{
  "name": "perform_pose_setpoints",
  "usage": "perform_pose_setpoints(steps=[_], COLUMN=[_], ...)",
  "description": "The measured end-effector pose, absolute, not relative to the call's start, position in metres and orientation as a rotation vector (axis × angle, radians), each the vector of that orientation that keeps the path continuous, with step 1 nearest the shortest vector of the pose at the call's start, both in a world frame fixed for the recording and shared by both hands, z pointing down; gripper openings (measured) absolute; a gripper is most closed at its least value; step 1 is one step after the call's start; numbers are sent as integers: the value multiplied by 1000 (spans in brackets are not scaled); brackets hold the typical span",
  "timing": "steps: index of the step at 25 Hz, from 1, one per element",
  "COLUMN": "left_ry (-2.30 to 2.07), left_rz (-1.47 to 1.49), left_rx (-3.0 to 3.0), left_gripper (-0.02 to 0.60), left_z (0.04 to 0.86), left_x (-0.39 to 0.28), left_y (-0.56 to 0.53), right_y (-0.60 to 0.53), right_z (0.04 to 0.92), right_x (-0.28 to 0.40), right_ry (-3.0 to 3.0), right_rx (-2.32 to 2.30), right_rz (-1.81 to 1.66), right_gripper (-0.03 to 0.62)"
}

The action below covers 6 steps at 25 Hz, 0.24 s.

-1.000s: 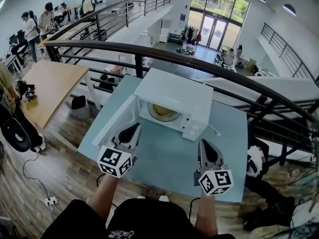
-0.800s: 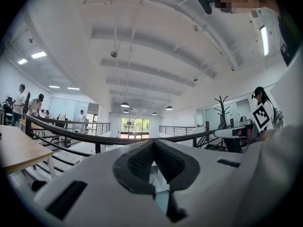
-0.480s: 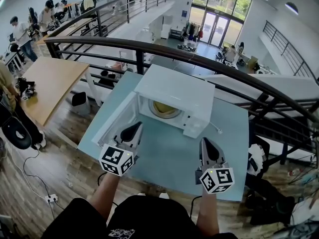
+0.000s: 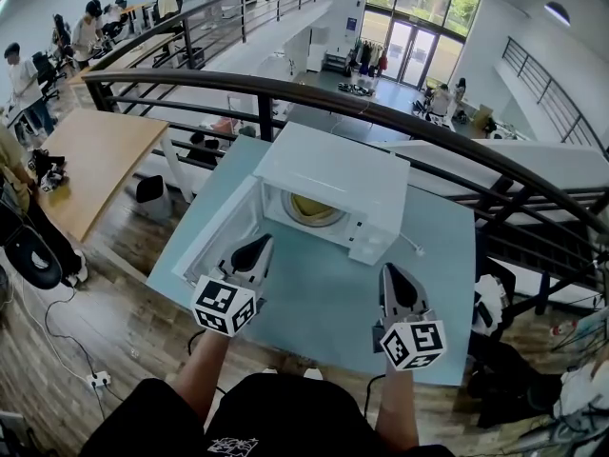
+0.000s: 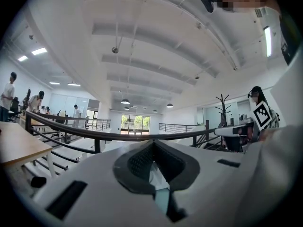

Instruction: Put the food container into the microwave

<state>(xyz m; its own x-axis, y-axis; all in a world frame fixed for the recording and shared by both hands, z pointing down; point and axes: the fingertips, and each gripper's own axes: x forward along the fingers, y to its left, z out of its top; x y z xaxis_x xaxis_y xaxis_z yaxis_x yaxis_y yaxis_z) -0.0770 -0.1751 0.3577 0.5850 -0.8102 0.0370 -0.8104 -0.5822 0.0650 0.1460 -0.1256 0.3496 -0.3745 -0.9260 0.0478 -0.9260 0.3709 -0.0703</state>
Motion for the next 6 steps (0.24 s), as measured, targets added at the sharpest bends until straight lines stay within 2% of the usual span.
perform_pose_setpoints(steps=[6], left_ry=[-1393], left_rz=[3], left_rx=[2722], left_gripper=[8], left_z=[362], left_x=[-74], left_y=[-182], right_y=[-133], right_z=[352], right_x=[146], right_ry=[-2604], right_rx=[1750], right_rz=[132], right_gripper=[5])
